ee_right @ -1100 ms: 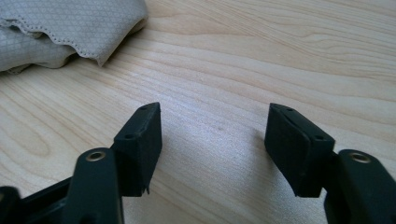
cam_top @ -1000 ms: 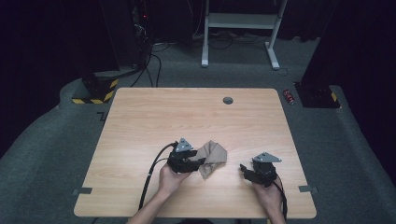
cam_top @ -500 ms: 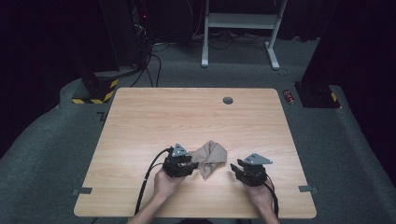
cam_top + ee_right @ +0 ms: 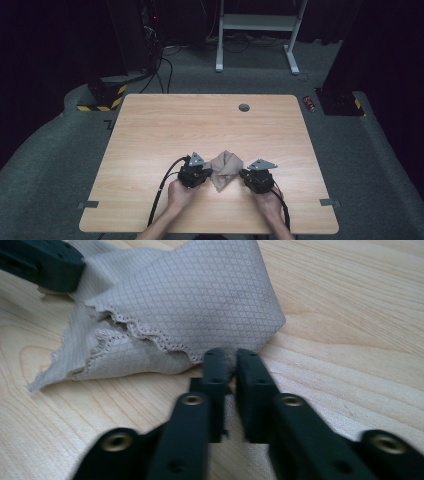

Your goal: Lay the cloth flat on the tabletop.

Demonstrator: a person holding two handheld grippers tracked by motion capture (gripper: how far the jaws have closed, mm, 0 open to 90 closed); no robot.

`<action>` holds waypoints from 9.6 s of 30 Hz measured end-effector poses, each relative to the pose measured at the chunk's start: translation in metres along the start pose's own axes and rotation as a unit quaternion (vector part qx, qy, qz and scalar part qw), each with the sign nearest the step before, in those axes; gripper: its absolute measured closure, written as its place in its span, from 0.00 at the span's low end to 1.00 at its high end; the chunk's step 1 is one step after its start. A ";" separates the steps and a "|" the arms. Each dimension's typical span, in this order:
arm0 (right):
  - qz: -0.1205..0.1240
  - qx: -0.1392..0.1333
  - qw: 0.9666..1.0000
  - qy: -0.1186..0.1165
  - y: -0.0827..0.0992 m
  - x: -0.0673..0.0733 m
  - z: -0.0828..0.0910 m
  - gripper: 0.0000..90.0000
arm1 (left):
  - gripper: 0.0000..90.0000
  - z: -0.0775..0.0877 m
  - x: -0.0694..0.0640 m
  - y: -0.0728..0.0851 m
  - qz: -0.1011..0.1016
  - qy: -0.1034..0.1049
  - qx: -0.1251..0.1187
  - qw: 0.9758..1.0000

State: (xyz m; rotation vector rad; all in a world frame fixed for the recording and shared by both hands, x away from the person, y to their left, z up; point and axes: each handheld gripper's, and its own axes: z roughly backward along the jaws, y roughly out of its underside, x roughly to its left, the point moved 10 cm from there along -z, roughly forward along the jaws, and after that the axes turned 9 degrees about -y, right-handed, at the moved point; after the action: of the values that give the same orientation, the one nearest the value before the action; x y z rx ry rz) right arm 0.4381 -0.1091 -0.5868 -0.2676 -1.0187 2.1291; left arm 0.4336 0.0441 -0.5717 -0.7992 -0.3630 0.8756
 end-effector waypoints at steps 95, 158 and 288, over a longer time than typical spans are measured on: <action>0.054 0.029 0.998 -0.020 -0.022 0.022 -0.005 0.68 | 0.57 0.000 0.025 -0.003 -0.041 -0.079 0.042 0.995; -0.020 -0.041 0.999 0.027 -0.049 -0.041 0.020 0.75 | 0.62 -0.002 0.079 -0.023 0.011 -0.114 0.013 0.993; 0.029 0.029 0.999 -0.029 0.036 0.010 0.036 0.83 | 0.83 0.042 0.029 0.055 -0.026 -0.066 0.057 0.996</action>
State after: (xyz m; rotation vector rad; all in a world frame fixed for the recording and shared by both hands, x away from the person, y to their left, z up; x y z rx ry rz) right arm 0.3950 -0.1381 -0.5880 -0.2116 -0.9901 2.2273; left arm 0.3966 0.1078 -0.5856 -0.6256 -0.4448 0.8954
